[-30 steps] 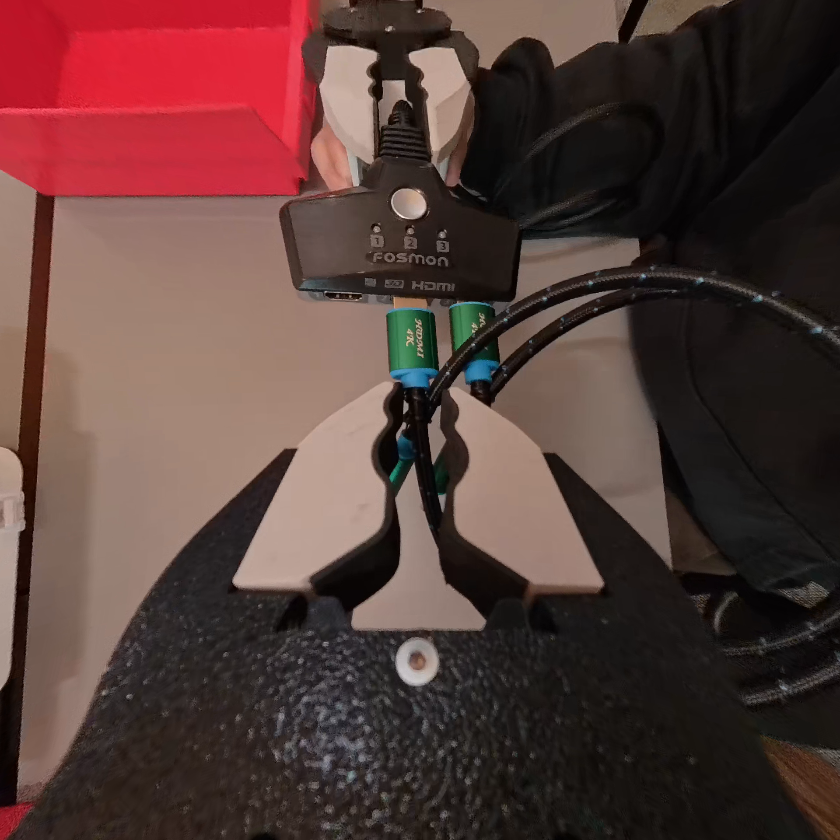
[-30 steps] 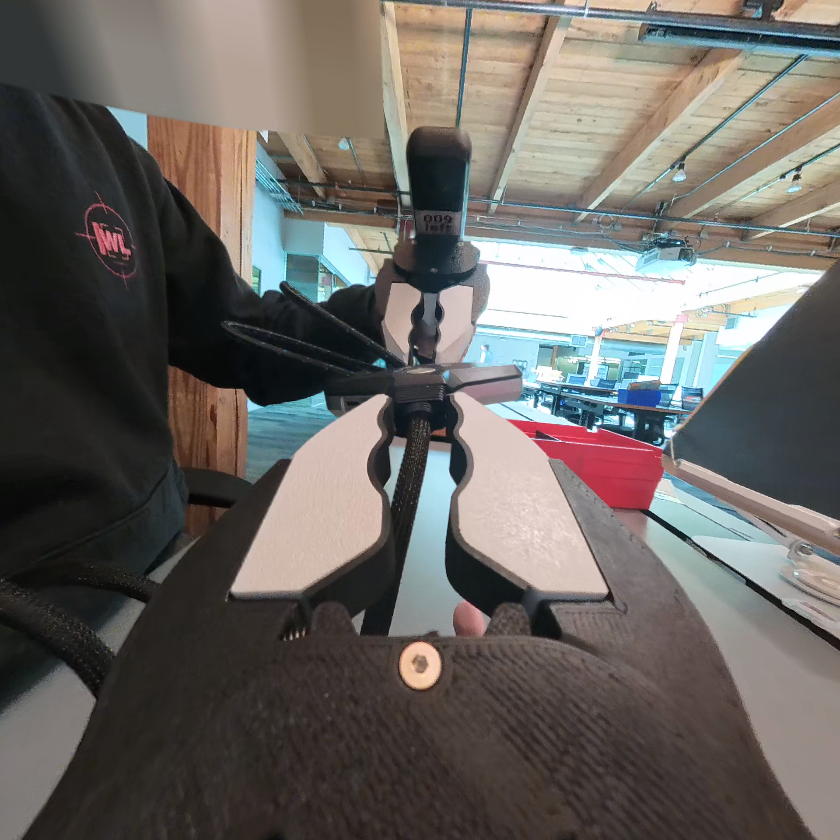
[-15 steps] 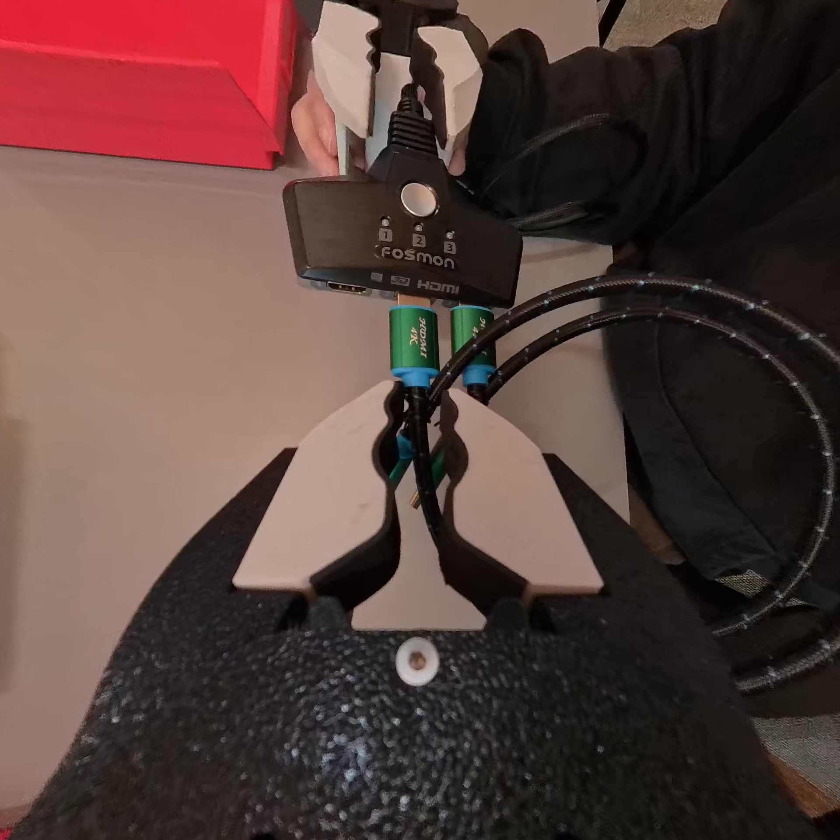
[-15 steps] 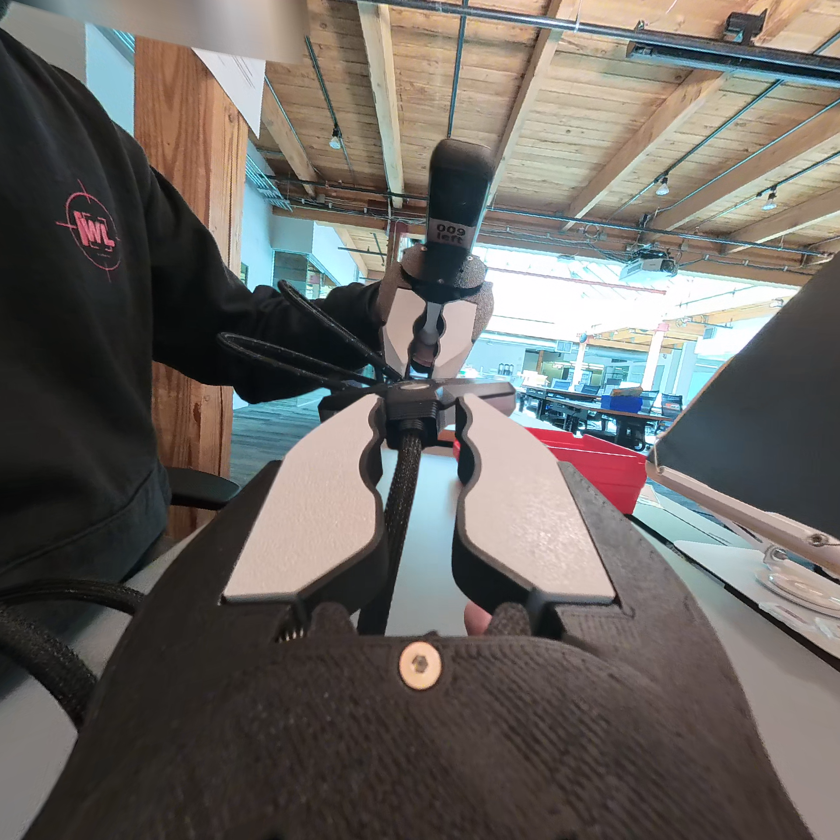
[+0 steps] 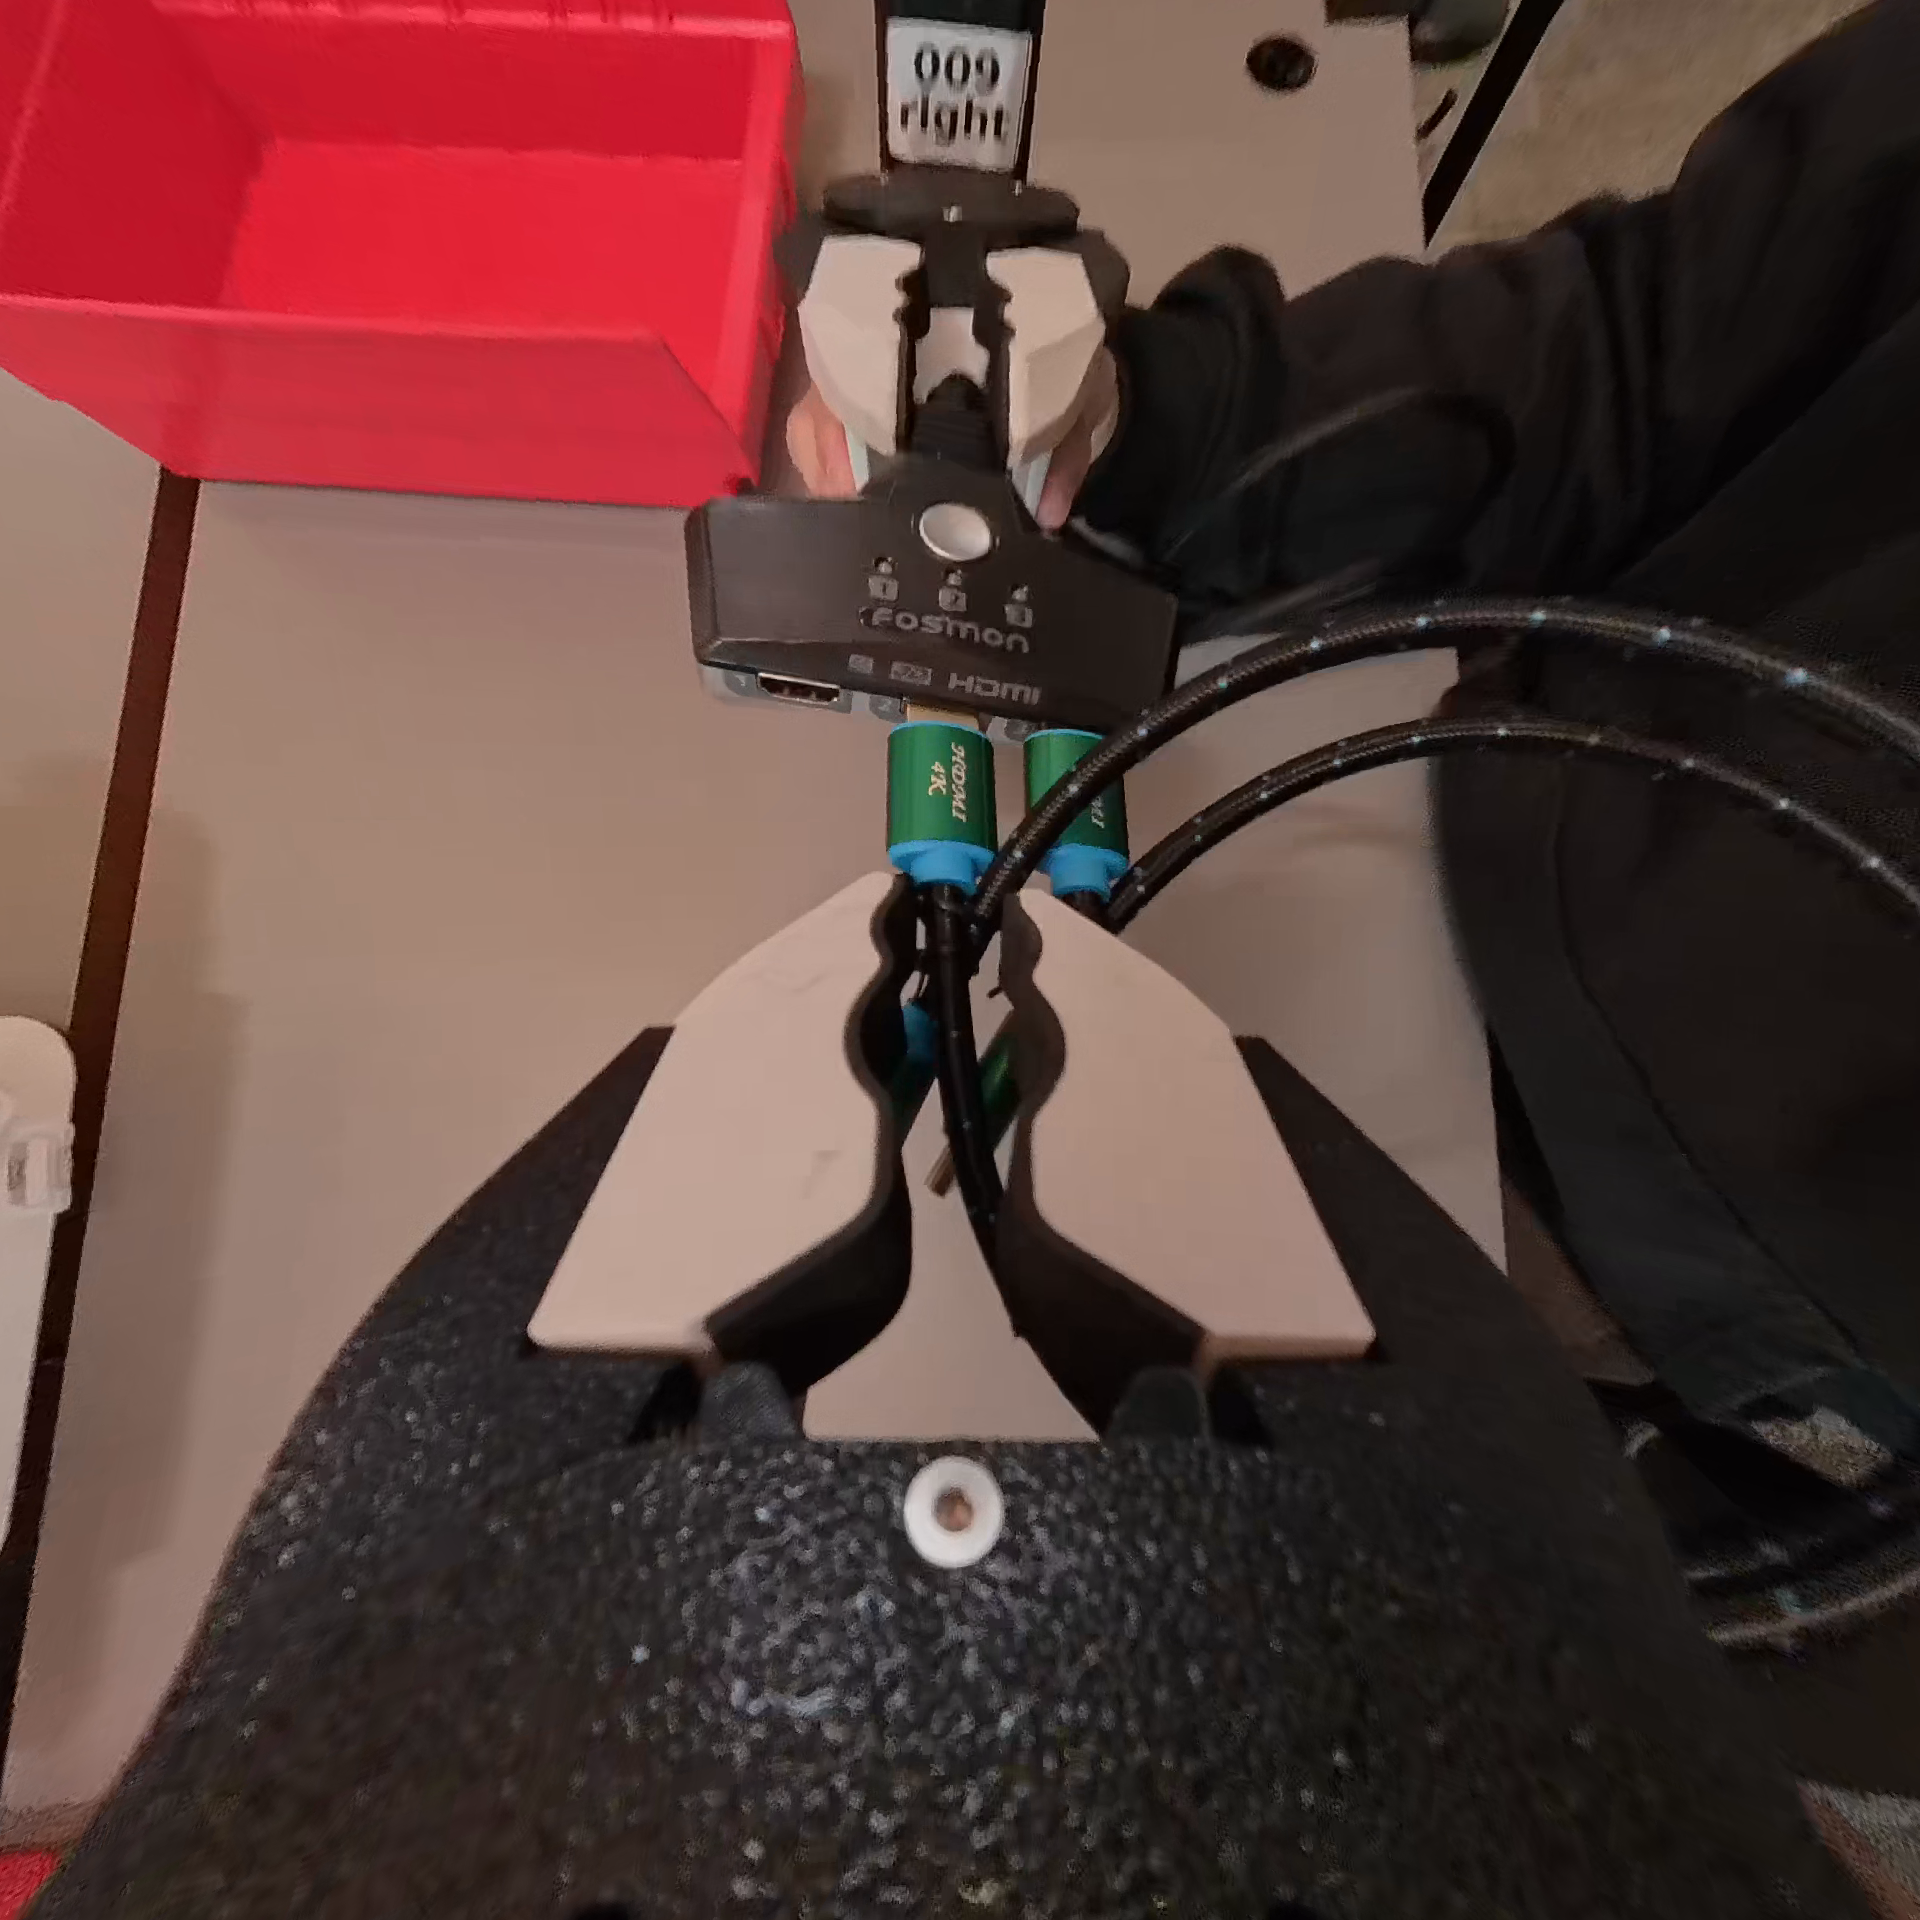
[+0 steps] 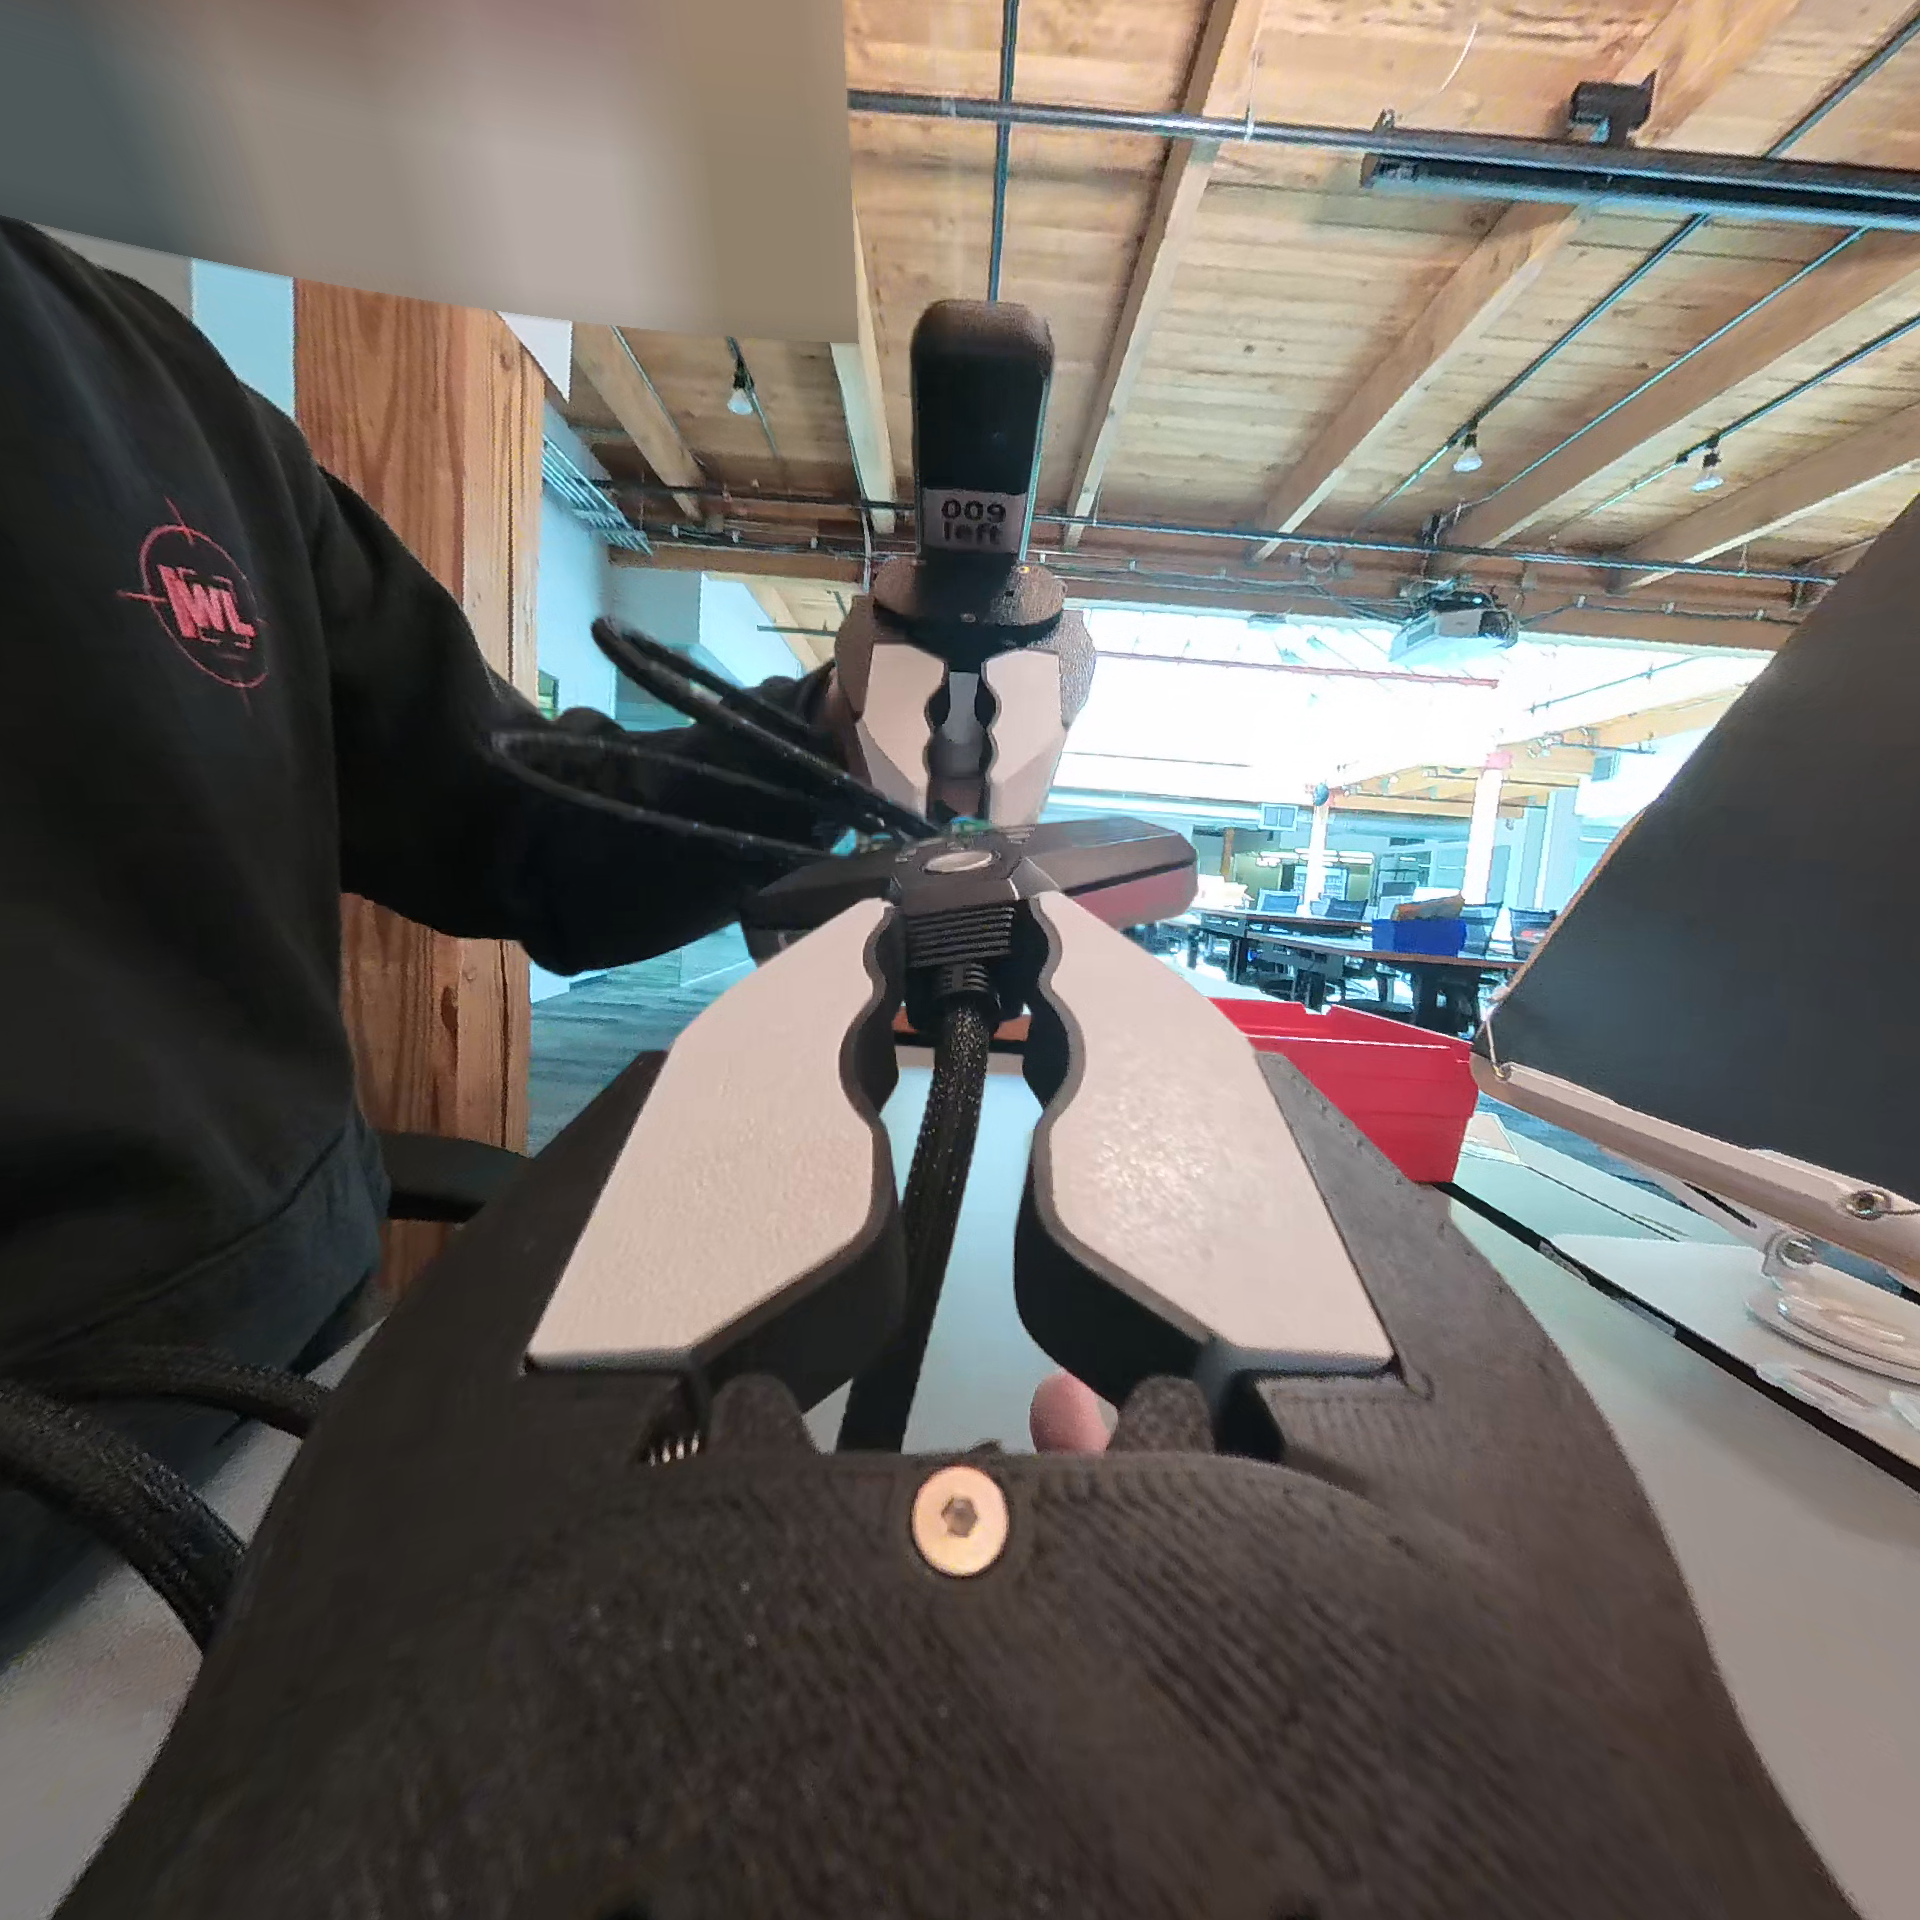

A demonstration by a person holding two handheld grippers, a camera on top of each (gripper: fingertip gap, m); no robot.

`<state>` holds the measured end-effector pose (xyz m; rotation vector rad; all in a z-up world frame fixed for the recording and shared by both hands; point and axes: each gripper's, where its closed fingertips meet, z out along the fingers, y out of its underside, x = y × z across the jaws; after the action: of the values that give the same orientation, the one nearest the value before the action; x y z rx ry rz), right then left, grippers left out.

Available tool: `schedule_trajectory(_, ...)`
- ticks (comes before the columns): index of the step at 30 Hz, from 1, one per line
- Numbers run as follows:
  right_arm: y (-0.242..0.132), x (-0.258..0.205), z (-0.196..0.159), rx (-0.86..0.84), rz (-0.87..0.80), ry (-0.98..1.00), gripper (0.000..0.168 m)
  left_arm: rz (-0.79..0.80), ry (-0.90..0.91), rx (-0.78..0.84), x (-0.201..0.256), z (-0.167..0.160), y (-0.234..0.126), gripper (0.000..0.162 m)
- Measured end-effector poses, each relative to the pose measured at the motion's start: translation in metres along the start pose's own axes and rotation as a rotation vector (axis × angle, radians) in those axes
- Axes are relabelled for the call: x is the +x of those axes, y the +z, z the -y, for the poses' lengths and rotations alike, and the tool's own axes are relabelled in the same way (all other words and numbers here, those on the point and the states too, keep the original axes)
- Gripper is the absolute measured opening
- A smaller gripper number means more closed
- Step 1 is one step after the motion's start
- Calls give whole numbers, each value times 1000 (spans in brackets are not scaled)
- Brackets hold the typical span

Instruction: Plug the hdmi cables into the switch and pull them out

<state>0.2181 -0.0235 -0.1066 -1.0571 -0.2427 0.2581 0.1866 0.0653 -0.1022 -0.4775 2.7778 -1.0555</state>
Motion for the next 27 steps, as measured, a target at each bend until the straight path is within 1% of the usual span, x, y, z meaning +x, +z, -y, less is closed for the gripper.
schedule_trajectory(3,2,-2,2,13,16,9,22,-8,11,-66,0,-14,9,14)
schedule_trajectory(5,2,-4,2,2,25,1,22,-25,29,-72,3,-20,16,14)
schedule_trajectory(6,1,-4,2,-4,24,-8,22,-39,17,-36,5,-18,16,14)
schedule_trajectory(8,-1,-5,9,39,33,-4,22,-67,-19,86,7,-9,13,14)
schedule_trajectory(11,0,-4,6,47,28,0,21,-22,32,168,3,-5,9,14)
schedule_trajectory(13,0,-3,8,73,28,8,21,-46,-3,289,4,7,0,14)
schedule_trajectory(14,0,-4,12,99,34,13,21,-35,3,284,4,6,1,15)
schedule_trajectory(16,-1,-4,11,88,36,2,21,-10,22,263,3,4,3,15)
schedule_trajectory(21,-3,-4,16,125,40,11,21,-18,16,278,5,12,1,15)
schedule_trajectory(24,-6,-7,23,165,58,8,20,-5,41,305,7,16,3,15)
schedule_trajectory(27,-7,-11,27,178,79,-2,20,-14,24,333,12,20,3,16)
